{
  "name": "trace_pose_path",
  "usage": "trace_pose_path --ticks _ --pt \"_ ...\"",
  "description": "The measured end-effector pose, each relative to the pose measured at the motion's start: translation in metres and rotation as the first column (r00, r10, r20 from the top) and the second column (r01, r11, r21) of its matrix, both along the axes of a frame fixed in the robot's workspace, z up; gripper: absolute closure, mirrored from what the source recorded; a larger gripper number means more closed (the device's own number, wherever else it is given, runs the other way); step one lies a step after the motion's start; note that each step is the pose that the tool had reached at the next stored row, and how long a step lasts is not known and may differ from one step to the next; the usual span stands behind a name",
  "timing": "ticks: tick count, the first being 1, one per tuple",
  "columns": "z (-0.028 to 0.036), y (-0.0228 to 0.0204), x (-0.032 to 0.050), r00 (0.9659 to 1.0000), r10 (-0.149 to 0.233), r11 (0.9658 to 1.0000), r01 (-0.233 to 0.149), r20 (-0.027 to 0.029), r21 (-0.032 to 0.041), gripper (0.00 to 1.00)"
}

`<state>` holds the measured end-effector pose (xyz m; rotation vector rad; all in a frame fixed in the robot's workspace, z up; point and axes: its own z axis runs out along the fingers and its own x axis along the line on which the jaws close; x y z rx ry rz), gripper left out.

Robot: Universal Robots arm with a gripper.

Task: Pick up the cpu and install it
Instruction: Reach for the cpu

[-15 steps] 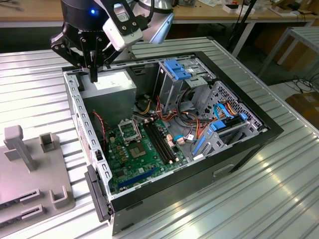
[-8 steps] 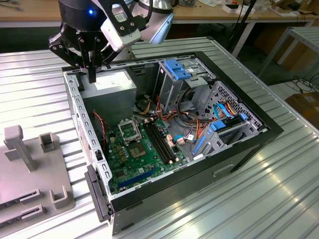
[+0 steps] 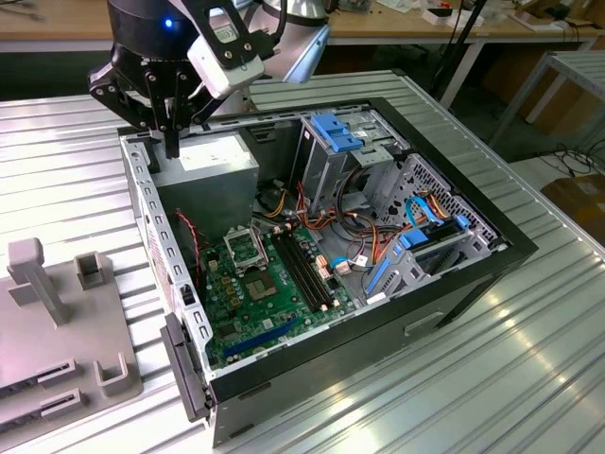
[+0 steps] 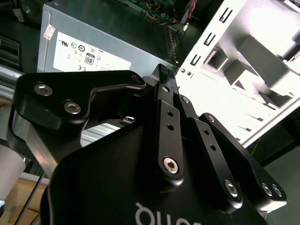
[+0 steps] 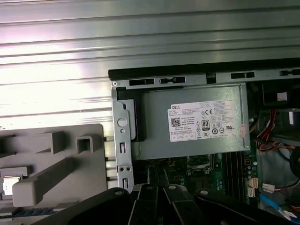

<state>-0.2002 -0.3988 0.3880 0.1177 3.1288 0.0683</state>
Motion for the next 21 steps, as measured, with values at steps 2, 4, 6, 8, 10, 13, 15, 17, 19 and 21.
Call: trace_pose_path --ticks 2,4,6,8,10,13,15,17,19,21 --pt "-0.0001 0.0000 -0.0008 1.0000 0.000 1.0000 0.000 -0.0008 0.0000 0.89" --pt "-0.0003 0.0000 -0.0015 1.0000 0.000 1.0000 0.000 -0.0015 0.0000 0.89" --pt "-0.0004 0.0000 -0.0020 1.0000 0.000 1.0000 0.000 -0.0019 0.0001 0.89" --pt "-0.0004 0.0000 -0.0025 1.0000 0.000 1.0000 0.000 -0.0025 0.0000 0.89" --pt "-0.0005 0.0000 -0.0031 1.0000 0.000 1.0000 0.000 -0.0030 0.0000 0.89" --pt "-0.0006 0.0000 -0.0040 1.0000 0.000 1.0000 0.000 -0.0037 0.0000 0.89" --pt "-0.0007 0.0000 -0.0049 1.0000 0.000 1.0000 0.000 -0.0044 0.0000 0.89" --pt "-0.0009 0.0000 -0.0055 1.0000 0.000 1.0000 0.000 -0.0048 0.0001 0.89" --pt "-0.0009 0.0000 -0.0061 1.0000 0.000 1.0000 0.000 -0.0054 0.0000 0.89" --pt "-0.0010 0.0000 -0.0068 1.0000 0.000 1.0000 0.000 -0.0060 0.0000 0.89"
